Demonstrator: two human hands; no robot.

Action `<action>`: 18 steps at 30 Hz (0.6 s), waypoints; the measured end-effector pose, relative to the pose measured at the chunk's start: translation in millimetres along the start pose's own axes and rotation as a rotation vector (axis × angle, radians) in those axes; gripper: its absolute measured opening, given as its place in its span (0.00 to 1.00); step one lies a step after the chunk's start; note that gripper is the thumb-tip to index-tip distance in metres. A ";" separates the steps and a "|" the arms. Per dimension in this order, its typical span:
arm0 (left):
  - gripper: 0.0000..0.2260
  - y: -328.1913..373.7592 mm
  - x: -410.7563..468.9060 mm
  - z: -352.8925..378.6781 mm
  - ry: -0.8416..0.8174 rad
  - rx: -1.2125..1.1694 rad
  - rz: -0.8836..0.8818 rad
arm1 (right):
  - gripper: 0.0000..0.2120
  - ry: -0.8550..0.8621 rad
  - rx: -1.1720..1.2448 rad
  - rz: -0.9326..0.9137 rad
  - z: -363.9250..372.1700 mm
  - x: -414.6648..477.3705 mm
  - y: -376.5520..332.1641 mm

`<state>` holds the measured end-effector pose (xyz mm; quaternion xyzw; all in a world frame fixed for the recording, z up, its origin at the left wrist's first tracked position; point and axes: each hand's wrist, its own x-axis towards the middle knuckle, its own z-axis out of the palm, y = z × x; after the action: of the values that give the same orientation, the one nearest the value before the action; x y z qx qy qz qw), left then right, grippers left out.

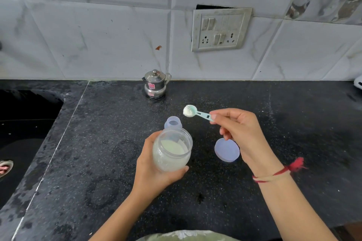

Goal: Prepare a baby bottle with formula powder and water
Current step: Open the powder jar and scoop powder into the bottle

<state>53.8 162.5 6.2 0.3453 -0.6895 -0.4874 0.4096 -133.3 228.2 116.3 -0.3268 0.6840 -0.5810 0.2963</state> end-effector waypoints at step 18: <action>0.40 -14.3 -9.8 -20.3 0.084 0.046 -0.071 | 0.02 0.044 -0.955 -0.774 46.3 33.7 60.4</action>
<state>77.3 159.0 -5.8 0.3988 -0.6701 -0.4708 0.4126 -123.7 180.5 48.8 -0.6360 0.7065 -0.2822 -0.1294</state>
